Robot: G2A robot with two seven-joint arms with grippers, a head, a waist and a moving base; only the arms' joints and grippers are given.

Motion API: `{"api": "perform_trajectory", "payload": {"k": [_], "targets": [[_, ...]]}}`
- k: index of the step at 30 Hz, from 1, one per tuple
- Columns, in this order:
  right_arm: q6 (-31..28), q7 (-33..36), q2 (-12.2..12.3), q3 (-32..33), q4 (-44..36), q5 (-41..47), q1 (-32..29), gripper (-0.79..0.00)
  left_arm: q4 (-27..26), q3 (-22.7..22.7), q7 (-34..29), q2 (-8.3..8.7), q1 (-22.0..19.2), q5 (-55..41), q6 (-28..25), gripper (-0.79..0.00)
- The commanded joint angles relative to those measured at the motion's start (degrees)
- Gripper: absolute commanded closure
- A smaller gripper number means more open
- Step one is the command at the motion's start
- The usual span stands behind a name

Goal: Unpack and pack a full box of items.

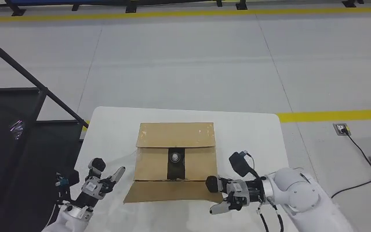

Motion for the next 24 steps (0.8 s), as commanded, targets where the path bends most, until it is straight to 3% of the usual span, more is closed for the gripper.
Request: {"api": "perform_trajectory", "payload": {"k": [1, 10, 15, 18, 21, 24], "targets": [[-0.9, -0.9, 1.6, -1.5, -1.2, -2.9, -0.8, -0.785, -0.4, -0.1, -0.6, 0.18, 0.7, 2.4, -2.0, -0.785], [-4.2, -4.2, 6.1, -9.1, 0.2, -5.5, 1.5, -0.785, 1.2, -0.1, -5.5, 1.20, 2.1, 15.3, -8.9, -0.785], [-5.6, -5.6, 6.2, -12.0, 2.9, 2.7, 5.8, -0.785, 2.5, 0.9, -5.5, 1.37, 1.6, 17.2, -9.9, -0.785], [-6.4, -9.7, 5.7, -11.4, 4.7, 10.9, 7.6, -0.785, 2.9, 1.2, -5.8, 1.51, 1.5, 18.3, -10.2, -0.785], [-0.7, -15.8, 5.1, -10.1, 6.8, 18.2, 9.1, -0.785, 3.2, 1.5, -5.6, 1.56, 1.3, 18.8, -9.7, -0.785], [-0.7, -15.8, 5.1, -10.1, 6.8, 18.2, 9.1, -0.785, 3.2, 1.6, -5.6, 1.57, 1.3, 18.9, -9.6, -0.785]]}}
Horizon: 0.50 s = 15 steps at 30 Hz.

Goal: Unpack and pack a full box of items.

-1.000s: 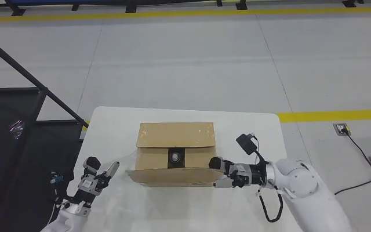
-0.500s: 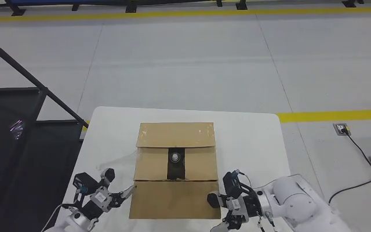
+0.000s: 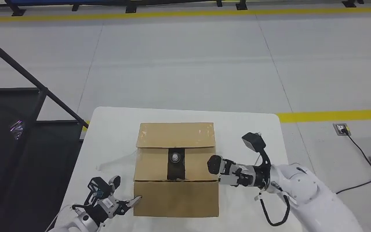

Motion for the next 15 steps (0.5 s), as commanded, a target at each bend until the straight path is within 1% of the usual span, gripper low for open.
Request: {"api": "perform_trajectory", "payload": {"k": [1, 10, 12, 13, 15], "targets": [[-0.5, 0.6, 0.0, 0.0, -0.1, -0.4, 0.0, -0.785, 0.0, 0.0, 0.0, 0.00, 0.0, 0.0, 0.0, -0.785], [0.1, 0.4, 0.0, -0.1, 0.0, -0.6, -0.2, -0.785, 0.0, 0.0, 0.0, 0.00, 0.0, 0.0, 0.0, -0.785], [4.3, -0.4, -0.2, -0.8, -0.8, -0.9, -0.7, -0.785, 0.0, 0.1, 0.0, -0.02, 0.0, -0.1, 0.4, -0.785], [6.3, 0.3, -0.5, -1.6, -0.8, 1.0, -0.5, -0.785, -0.1, 0.4, -0.1, -0.03, 0.0, 0.3, 0.8, -0.785], [10.2, 1.2, -1.0, -2.7, 2.0, 4.9, 0.8, -0.785, -0.3, 0.8, -0.2, -0.09, 0.0, 0.9, 2.7, -0.785]]}}
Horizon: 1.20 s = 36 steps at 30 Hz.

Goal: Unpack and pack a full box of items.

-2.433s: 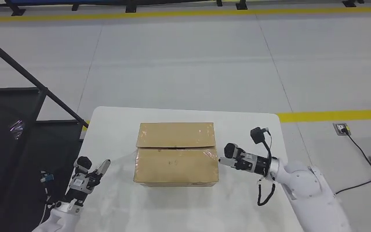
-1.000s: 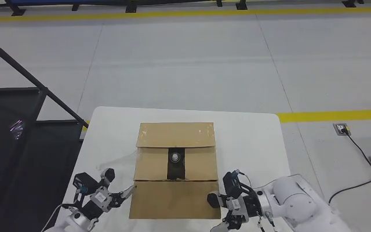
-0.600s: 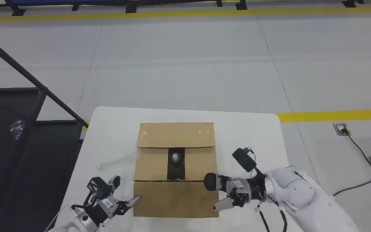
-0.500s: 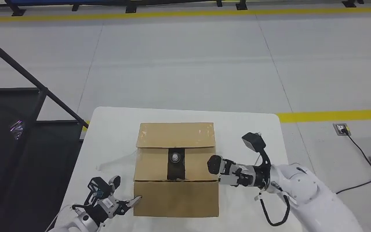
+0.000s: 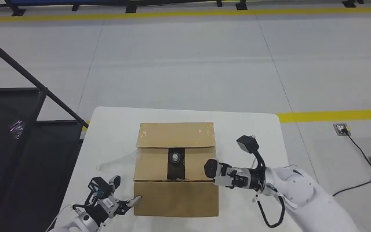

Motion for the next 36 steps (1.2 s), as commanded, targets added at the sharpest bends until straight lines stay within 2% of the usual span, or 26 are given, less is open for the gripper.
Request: {"api": "perform_trajectory", "payload": {"k": [1, 6, 15, 21, 26, 30, 36], "targets": [[5.0, 2.0, -0.7, -1.5, 3.3, 5.6, 1.8, -0.785, -0.3, 0.6, -0.1, -0.07, 0.0, 0.4, 1.7, -0.785], [10.9, 7.1, -3.3, -5.5, 13.0, 14.2, 7.8, -0.785, -1.1, 1.2, 0.7, -0.07, 0.4, 0.8, 2.8, -0.785], [15.0, 6.2, -9.2, -12.8, 27.0, 17.6, 17.0, -0.785, -1.2, 1.8, 1.3, 0.01, 0.5, 0.6, 3.4, -0.785], [11.5, 4.4, -12.4, -14.4, 32.1, 18.4, 20.9, -0.785, -0.9, 1.8, 1.5, 0.10, 0.5, 0.4, 3.7, -0.785], [10.0, -1.7, -15.1, -15.6, 35.1, 15.5, 25.1, -0.785, -0.6, 2.0, 1.4, 0.16, 0.2, 0.2, 3.9, -0.785], [10.7, -11.3, -17.9, -17.7, 39.0, 9.6, 29.4, -0.785, -0.7, 2.5, 1.5, 0.17, 0.4, 0.4, 4.3, -0.785], [12.8, -21.9, -22.4, -21.0, 46.3, 2.3, 34.9, -0.785, -0.7, 2.8, 2.7, 0.12, 1.1, 0.2, 5.7, -0.785]]}}
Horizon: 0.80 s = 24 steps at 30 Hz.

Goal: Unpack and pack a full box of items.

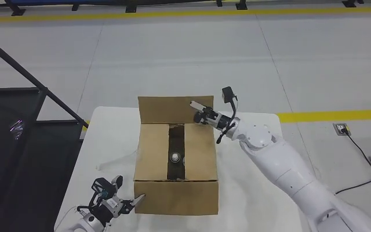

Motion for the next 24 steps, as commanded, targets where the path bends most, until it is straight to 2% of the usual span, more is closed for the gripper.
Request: {"api": "perform_trajectory", "payload": {"k": [1, 4, 10, 19, 21, 24], "targets": [[0.6, -3.2, -1.5, -1.1, 2.9, -2.2, 1.6, -0.785, 0.1, 0.0, 0.4, -0.02, 0.3, -0.4, 0.5, -0.785], [1.4, -5.3, -3.6, -2.2, 7.1, -3.9, 3.3, -0.785, 0.3, 0.0, 1.1, -0.04, 0.7, -0.8, 0.9, -0.785], [2.7, -4.6, -7.2, -3.2, 15.1, -4.4, 5.5, -0.785, 0.4, -0.1, 1.6, -0.02, 1.0, -1.1, 1.5, -0.785], [3.0, -4.3, -11.1, -3.6, 23.4, -6.2, 6.9, -0.785, 0.6, 0.3, 1.7, 0.03, 0.7, -1.0, 1.7, -0.785], [1.1, -3.9, -11.7, -2.9, 24.4, -5.3, 6.9, -0.785, 0.7, 0.3, 1.6, 0.04, 0.7, -1.0, 1.8, -0.785], [-5.2, -0.5, -11.9, -1.3, 24.3, -3.2, 6.6, -0.785, 0.5, -0.2, 2.4, 0.09, 0.9, -1.3, 1.9, -0.785]]}}
